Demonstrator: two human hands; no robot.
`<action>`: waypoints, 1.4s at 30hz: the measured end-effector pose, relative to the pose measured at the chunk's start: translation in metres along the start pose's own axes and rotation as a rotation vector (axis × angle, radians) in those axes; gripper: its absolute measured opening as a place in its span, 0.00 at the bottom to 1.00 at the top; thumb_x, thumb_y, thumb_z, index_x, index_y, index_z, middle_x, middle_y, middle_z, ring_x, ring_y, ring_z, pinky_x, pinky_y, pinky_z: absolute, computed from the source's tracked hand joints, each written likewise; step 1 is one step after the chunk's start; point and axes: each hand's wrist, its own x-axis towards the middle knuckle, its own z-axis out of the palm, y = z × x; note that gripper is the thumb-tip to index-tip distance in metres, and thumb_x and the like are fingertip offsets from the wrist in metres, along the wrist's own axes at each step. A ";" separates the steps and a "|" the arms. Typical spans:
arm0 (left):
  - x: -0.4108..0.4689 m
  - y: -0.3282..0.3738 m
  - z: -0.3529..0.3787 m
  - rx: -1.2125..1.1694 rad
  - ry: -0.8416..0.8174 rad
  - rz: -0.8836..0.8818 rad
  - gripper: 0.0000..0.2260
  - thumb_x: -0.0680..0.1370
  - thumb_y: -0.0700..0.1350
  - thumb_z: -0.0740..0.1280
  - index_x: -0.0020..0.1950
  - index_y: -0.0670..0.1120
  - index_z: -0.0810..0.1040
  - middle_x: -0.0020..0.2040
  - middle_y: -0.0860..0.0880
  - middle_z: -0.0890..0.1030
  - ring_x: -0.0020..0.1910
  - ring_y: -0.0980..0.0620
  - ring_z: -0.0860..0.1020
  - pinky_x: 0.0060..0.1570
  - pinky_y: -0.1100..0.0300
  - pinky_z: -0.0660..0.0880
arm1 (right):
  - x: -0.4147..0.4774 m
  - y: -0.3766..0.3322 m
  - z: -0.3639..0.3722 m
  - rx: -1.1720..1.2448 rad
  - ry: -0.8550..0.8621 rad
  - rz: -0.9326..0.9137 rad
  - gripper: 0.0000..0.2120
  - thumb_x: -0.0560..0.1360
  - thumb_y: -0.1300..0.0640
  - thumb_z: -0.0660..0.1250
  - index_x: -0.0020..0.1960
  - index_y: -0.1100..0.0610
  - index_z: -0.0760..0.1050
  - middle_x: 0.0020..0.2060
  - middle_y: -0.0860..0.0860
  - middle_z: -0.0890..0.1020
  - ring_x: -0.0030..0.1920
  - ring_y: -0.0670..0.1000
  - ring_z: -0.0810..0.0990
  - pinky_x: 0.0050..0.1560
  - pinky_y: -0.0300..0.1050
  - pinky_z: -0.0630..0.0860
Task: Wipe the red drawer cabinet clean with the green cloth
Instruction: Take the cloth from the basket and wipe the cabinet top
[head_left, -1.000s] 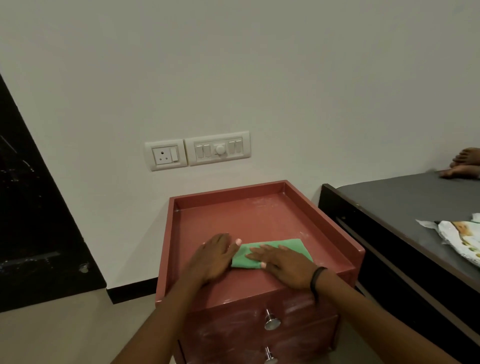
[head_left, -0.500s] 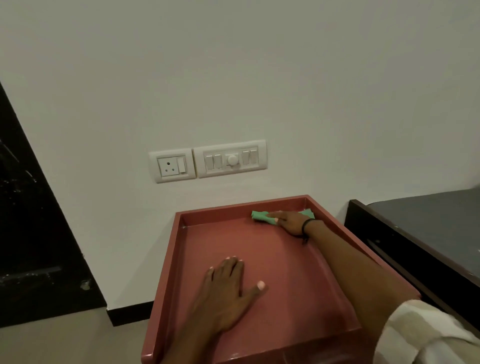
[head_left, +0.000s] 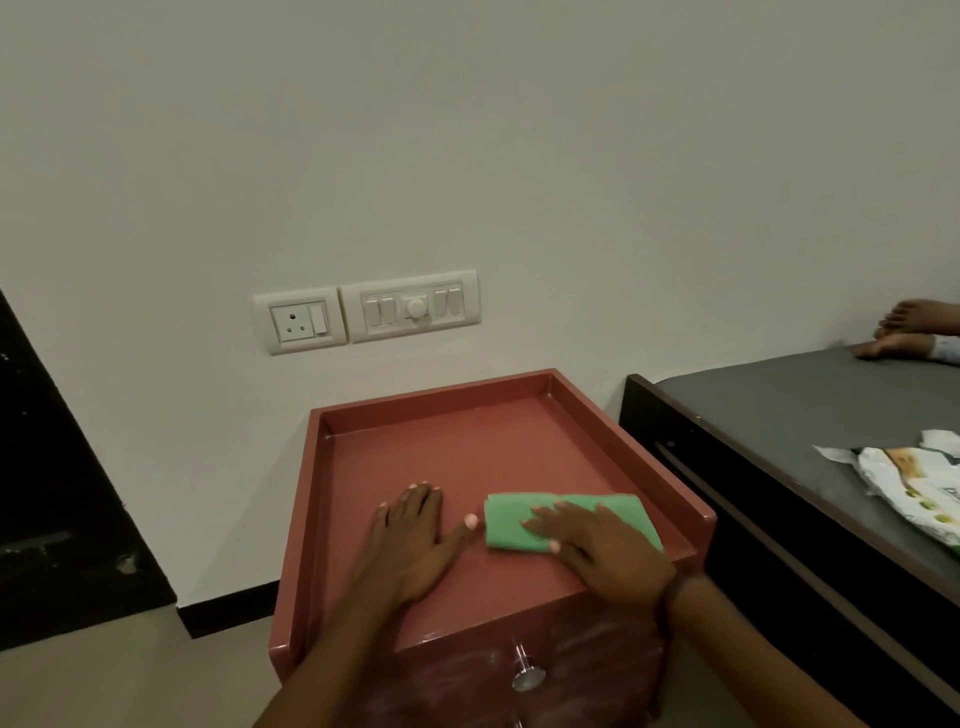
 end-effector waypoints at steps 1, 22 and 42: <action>0.000 0.000 0.000 0.000 0.000 0.000 0.54 0.66 0.80 0.32 0.84 0.50 0.52 0.84 0.50 0.50 0.82 0.53 0.47 0.80 0.46 0.43 | -0.021 -0.003 0.004 -0.011 -0.002 0.007 0.21 0.84 0.47 0.51 0.76 0.33 0.58 0.77 0.35 0.57 0.79 0.41 0.52 0.78 0.51 0.49; 0.008 -0.005 0.009 0.020 -0.014 -0.038 0.45 0.73 0.77 0.41 0.84 0.53 0.49 0.84 0.55 0.47 0.81 0.58 0.42 0.79 0.50 0.39 | 0.225 0.048 -0.046 -0.094 0.005 0.305 0.23 0.85 0.53 0.49 0.79 0.54 0.61 0.78 0.56 0.62 0.76 0.59 0.63 0.77 0.52 0.58; 0.001 -0.003 0.006 0.006 -0.004 -0.021 0.52 0.67 0.81 0.34 0.84 0.52 0.50 0.84 0.54 0.48 0.82 0.57 0.45 0.80 0.49 0.41 | 0.204 0.046 -0.040 -0.201 -0.031 0.243 0.23 0.85 0.46 0.48 0.79 0.46 0.60 0.79 0.50 0.60 0.77 0.56 0.62 0.77 0.54 0.55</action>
